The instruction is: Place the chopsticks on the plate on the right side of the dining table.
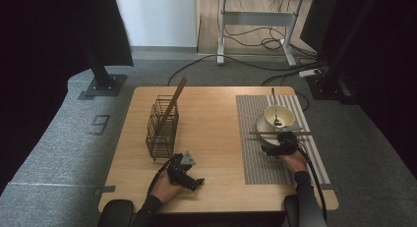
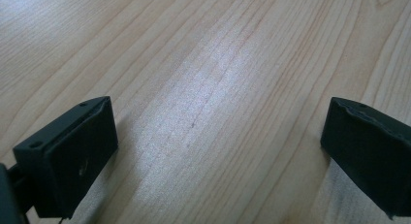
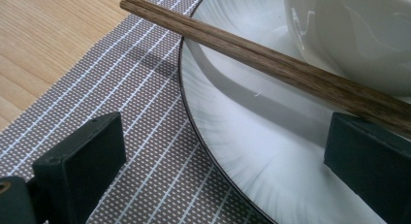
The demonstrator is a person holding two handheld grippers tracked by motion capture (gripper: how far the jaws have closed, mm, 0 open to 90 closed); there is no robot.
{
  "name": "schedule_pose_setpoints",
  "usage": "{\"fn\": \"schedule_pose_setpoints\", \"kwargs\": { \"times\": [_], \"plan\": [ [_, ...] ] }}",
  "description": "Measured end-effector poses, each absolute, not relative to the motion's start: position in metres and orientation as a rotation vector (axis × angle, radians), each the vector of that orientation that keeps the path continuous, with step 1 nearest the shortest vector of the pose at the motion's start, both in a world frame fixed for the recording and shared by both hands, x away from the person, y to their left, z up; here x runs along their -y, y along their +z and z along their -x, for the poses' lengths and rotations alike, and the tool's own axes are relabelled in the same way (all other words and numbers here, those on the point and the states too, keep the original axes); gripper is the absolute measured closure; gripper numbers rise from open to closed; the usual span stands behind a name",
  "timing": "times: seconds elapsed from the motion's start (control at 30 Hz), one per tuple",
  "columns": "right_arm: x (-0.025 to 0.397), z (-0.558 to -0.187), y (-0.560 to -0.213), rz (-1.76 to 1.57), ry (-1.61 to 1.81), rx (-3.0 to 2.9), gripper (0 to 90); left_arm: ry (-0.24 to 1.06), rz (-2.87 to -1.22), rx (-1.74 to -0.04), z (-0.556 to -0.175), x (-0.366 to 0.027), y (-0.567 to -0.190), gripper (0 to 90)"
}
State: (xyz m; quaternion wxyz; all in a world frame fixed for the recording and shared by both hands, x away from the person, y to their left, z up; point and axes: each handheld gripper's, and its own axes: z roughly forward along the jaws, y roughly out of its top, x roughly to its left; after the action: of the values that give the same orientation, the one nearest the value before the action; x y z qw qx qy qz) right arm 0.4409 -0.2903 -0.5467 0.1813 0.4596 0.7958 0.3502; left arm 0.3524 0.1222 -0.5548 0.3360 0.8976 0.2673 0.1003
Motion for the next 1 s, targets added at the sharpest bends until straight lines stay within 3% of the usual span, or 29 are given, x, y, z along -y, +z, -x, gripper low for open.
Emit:
{"fn": "schedule_pose_setpoints", "kwargs": {
  "times": [0.4, 0.67, 1.0],
  "plan": [
    [0.294, -0.433, -0.539, -1.284, 0.975, -2.231, 1.4, 0.261, -2.34, -0.697, -0.352, -0.122, -0.555, 0.0],
    [0.329, -0.424, -0.522, -1.359, 0.963, -2.021, 1.9, 0.262, -2.34, -0.697, -0.352, -0.122, -0.555, 0.0],
    [0.368, -0.421, -0.53, -1.473, 0.919, -1.843, 0.7, 0.263, -2.342, -0.696, -0.352, -0.122, -0.555, 0.0]
  ]
}}
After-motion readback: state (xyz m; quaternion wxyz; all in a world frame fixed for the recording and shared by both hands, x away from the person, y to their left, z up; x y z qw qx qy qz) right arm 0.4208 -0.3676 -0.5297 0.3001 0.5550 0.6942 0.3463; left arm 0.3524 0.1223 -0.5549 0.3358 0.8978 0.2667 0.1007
